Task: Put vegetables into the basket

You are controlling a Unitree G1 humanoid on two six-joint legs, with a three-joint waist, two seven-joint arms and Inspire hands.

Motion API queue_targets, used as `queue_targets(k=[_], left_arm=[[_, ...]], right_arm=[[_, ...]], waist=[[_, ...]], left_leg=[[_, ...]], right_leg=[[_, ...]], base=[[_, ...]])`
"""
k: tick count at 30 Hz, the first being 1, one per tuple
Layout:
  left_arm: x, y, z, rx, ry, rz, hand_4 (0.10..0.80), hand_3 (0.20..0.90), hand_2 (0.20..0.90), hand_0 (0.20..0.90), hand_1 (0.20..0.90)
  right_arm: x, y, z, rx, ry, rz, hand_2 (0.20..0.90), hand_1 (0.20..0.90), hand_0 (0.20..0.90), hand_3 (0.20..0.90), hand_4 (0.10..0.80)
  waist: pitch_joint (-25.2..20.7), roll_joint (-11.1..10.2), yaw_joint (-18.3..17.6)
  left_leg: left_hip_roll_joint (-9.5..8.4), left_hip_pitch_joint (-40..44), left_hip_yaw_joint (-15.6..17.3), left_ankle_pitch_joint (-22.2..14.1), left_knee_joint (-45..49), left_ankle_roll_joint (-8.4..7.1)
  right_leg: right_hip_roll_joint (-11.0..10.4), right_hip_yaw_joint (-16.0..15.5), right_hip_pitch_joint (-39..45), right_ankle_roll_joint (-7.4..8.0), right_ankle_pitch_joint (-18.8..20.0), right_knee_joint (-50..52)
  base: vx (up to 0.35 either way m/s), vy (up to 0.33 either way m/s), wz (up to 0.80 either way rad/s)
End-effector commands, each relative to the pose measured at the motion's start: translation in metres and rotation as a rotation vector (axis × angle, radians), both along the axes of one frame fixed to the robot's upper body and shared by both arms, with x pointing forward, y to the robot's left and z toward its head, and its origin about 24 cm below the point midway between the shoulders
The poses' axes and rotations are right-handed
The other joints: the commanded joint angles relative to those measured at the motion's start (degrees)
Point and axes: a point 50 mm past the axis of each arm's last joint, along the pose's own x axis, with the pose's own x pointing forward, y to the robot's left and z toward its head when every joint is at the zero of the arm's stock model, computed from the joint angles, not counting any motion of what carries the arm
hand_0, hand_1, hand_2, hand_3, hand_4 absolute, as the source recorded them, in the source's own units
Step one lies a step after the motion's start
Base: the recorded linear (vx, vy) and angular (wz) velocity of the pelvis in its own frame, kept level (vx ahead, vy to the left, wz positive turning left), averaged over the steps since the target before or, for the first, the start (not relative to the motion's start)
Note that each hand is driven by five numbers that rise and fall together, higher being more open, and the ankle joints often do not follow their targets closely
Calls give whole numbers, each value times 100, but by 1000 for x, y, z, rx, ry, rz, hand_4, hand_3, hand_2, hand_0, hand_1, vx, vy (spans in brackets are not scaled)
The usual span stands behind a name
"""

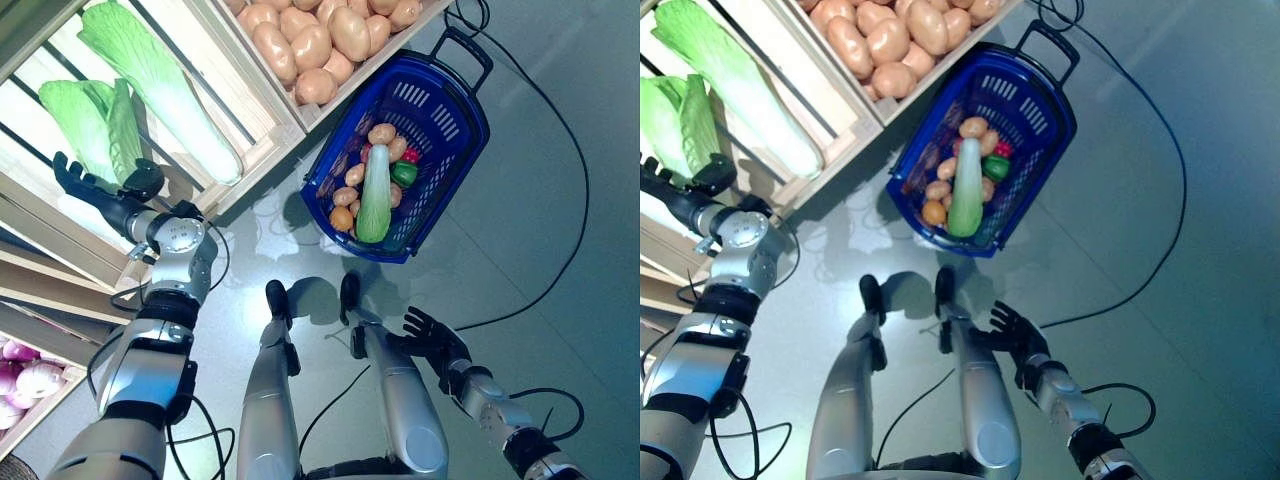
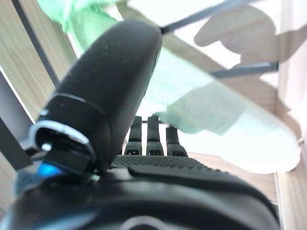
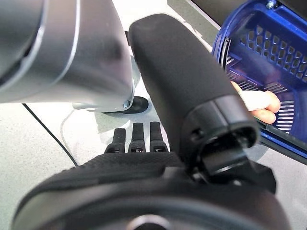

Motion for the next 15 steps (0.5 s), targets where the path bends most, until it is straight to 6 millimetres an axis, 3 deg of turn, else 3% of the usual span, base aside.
queue_targets(k=[1, 15], left_arm=[[4, -1, -17, -123, 69, -21, 400, 300, 300, 300, 300], [8, -4, -13, -150, 10, -93, 400, 300, 300, 300, 300]], right_arm=[[-7, -1, 1, 2, -3, -10, 900, 900, 900, 900, 800], [-5, 2, 3, 7, -12, -9, 900, 900, 900, 900, 800]], waist=[[-4, -234, -5], [-4, -219, -10]], left_leg=[[3, -435, 7, -504, 811, -200], [-46, -191, 48, -503, 655, -170]], right_leg=[[65, 142, 173, 133, -177, -89], [71, 179, 393, 143, -148, -235]], base=[[0, 0, 0], [0, 0, 0]])
